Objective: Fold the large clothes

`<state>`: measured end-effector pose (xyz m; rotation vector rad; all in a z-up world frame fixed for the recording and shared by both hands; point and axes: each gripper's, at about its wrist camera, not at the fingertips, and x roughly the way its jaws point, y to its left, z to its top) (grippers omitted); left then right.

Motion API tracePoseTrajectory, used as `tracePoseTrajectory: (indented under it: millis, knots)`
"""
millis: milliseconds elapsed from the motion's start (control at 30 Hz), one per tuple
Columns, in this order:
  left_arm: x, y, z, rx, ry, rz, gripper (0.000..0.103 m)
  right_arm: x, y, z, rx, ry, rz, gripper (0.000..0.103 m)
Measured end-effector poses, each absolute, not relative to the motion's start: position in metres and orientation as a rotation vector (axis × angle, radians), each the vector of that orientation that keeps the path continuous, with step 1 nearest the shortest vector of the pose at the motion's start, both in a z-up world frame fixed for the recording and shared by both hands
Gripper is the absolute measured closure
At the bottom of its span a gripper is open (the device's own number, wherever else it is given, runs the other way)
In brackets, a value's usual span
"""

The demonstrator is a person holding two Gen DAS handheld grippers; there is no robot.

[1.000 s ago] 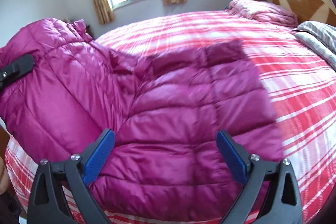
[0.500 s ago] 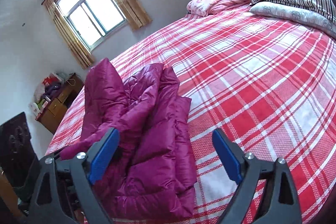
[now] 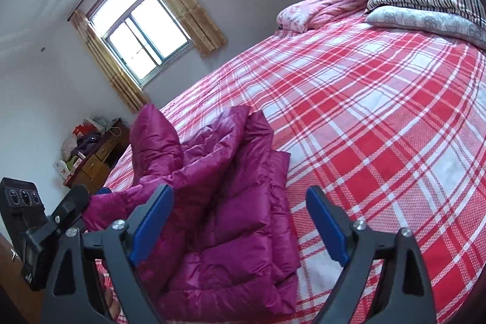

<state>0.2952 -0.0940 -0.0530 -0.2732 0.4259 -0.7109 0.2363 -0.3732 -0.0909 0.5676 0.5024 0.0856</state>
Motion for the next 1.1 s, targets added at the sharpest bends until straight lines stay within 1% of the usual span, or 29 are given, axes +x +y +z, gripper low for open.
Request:
tracePoseTrajectory:
  millis: [100,200,267,300,333,367,400,433,467,533,600,700,733,767,800,833,900,967,1000,1067,1100]
  knots:
    - [0.320,-0.079,-0.056,-0.234,0.437,-0.556,0.003,0.238,-0.349,-0.066,0.485,0.471,0.104,0.011]
    - [0.355,-0.079,-0.081,-0.230,0.570,-0.486,0.003,0.251,-0.316,-0.041,0.366,0.472,0.130,0.011]
    - [0.363,-0.079,-0.096,-0.268,0.619,-0.483,0.003,0.270,-0.300,-0.039,0.294,0.536,0.148,0.012]
    - [0.362,-0.079,-0.099,-0.282,0.613,-0.483,0.003,0.279,-0.297,-0.044,0.287,0.564,0.144,0.020]
    - [0.359,-0.079,-0.100,-0.281,0.598,-0.480,0.003,0.287,-0.298,-0.051,0.278,0.608,0.124,0.036]
    - [0.357,-0.080,-0.098,-0.269,0.584,-0.470,0.003,0.296,-0.299,-0.063,0.275,0.679,0.123,0.045]
    - [0.358,-0.081,-0.095,-0.251,0.572,-0.462,0.003,0.300,-0.304,-0.076,0.290,0.733,0.121,0.059]
    - [0.359,-0.082,-0.093,-0.241,0.565,-0.463,0.003,0.299,-0.310,-0.086,0.298,0.759,0.101,0.064]
    - [0.359,-0.077,-0.092,-0.228,0.563,-0.460,0.003,0.296,-0.315,-0.095,0.295,0.778,0.087,0.067]
    - [0.368,-0.080,-0.090,-0.202,0.570,-0.450,0.003,0.290,-0.325,-0.114,0.297,0.817,0.077,0.078]
    - [0.377,-0.084,-0.095,-0.187,0.592,-0.450,0.003,0.287,-0.334,-0.131,0.318,0.855,0.068,0.082]
    - [0.385,-0.104,-0.109,-0.146,0.655,-0.493,0.003,0.284,-0.341,-0.140,0.329,0.871,0.071,0.083]
    - [0.384,-0.113,-0.111,-0.115,0.657,-0.501,0.003,0.283,-0.342,-0.136,0.327,0.870,0.073,0.083]
    - [0.380,-0.123,-0.111,-0.070,0.645,-0.502,0.003,0.282,-0.346,-0.131,0.331,0.857,0.069,0.080]
    - [0.375,-0.131,-0.110,-0.029,0.628,-0.496,0.003,0.280,-0.350,-0.124,0.340,0.833,0.060,0.073]
    - [0.372,-0.137,-0.109,-0.004,0.615,-0.498,0.003,0.280,-0.355,-0.117,0.355,0.808,0.060,0.053]
    - [0.368,-0.146,-0.109,0.023,0.612,-0.516,0.003,0.284,-0.364,-0.103,0.389,0.748,0.056,0.028]
    - [0.366,-0.152,-0.109,0.051,0.611,-0.522,0.003,0.297,-0.364,-0.094,0.354,0.747,0.050,0.032]
    - [0.365,-0.153,-0.108,0.066,0.607,-0.521,0.003,0.307,-0.363,-0.092,0.334,0.764,0.055,0.039]
    - [0.365,-0.151,-0.104,0.081,0.598,-0.517,0.003,0.327,-0.360,-0.097,0.306,0.826,0.071,0.047]
    - [0.365,-0.147,-0.102,0.075,0.591,-0.508,0.003,0.334,-0.359,-0.103,0.306,0.853,0.081,0.057]
